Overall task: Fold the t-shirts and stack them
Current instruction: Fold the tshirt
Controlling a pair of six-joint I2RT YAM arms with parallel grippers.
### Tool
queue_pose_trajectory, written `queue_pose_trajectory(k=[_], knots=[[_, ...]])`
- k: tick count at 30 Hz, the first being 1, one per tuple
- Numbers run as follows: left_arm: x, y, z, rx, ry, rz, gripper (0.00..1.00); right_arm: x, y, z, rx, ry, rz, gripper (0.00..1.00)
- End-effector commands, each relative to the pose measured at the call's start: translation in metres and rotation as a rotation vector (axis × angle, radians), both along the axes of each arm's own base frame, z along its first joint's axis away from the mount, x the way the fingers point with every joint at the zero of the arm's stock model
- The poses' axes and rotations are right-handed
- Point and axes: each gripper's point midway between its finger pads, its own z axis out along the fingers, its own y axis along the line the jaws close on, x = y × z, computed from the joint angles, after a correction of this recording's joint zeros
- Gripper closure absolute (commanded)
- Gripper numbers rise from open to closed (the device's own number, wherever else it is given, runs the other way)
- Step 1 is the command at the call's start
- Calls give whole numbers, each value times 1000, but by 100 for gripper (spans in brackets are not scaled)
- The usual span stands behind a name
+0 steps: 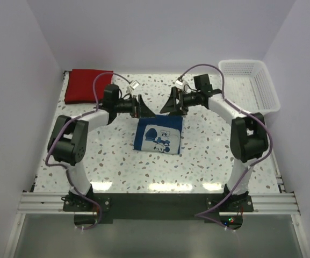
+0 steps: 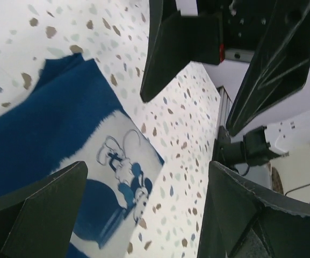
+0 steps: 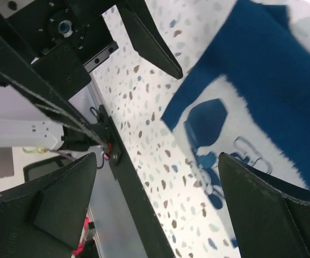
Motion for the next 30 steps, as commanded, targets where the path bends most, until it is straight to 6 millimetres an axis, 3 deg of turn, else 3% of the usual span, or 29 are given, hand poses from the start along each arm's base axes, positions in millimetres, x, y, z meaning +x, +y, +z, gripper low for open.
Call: queue_pose_trajectory(k=[1, 3, 4, 6, 7, 8, 11, 13, 15, 17, 18, 19, 20, 21, 22, 24, 25, 27, 28, 30], knots=[[44, -15, 1, -80, 14, 95, 0, 35, 4, -40, -18, 62, -64, 1], [61, -18, -17, -79, 36, 118, 0, 49, 3, -51, -27, 56, -70, 1], [66, -19, -24, -76, 48, 127, 0, 56, -2, -69, -41, 69, -72, 1], [79, -16, -50, -51, 91, 153, 0, 60, -10, -90, -85, 91, -68, 1], [83, -14, -56, -51, 108, 165, 0, 72, -15, -92, -99, 35, -54, 1], [90, -9, -69, -43, 127, 182, 0, 73, -19, -108, -113, 58, -47, 1], [96, 3, -93, -27, 181, 216, 0, 82, -32, -128, -137, 68, -45, 1], [90, 7, -96, -29, 184, 197, 0, 81, -37, -134, -147, 72, -32, 1], [84, 8, -86, -21, 159, 173, 0, 77, -38, -128, -148, 85, -9, 1], [80, 10, -52, -2, 21, 136, 0, 76, -40, -115, -150, 46, 15, 1], [73, 14, -48, 34, 31, 128, 0, 76, -39, -96, -147, 13, 21, 1], [77, 20, -20, 85, -140, 133, 0, 76, -38, -84, -146, -22, 32, 1], [78, 26, -8, 126, -206, 144, 0, 76, -38, -73, -146, -48, 40, 1], [72, 34, -6, 185, -214, 154, 0, 73, -39, -49, -162, -79, 47, 1], [78, 47, 18, 268, -370, 198, 0, 68, -36, -41, -188, -142, 93, 1], [73, 71, 29, 371, -426, 245, 0, 61, -40, -26, -292, -196, 113, 2], [73, 91, 49, 450, -533, 310, 0, 52, -34, -11, -329, -284, 153, 2], [73, 121, 69, 516, -601, 406, 0, 42, -35, -8, -419, -358, 171, 2], [71, 138, 88, 551, -651, 473, 0, 35, -31, 4, -496, -454, 188, 2], [63, 163, 85, 599, -590, 501, 0, 22, -25, -2, -574, -512, 224, 2]])
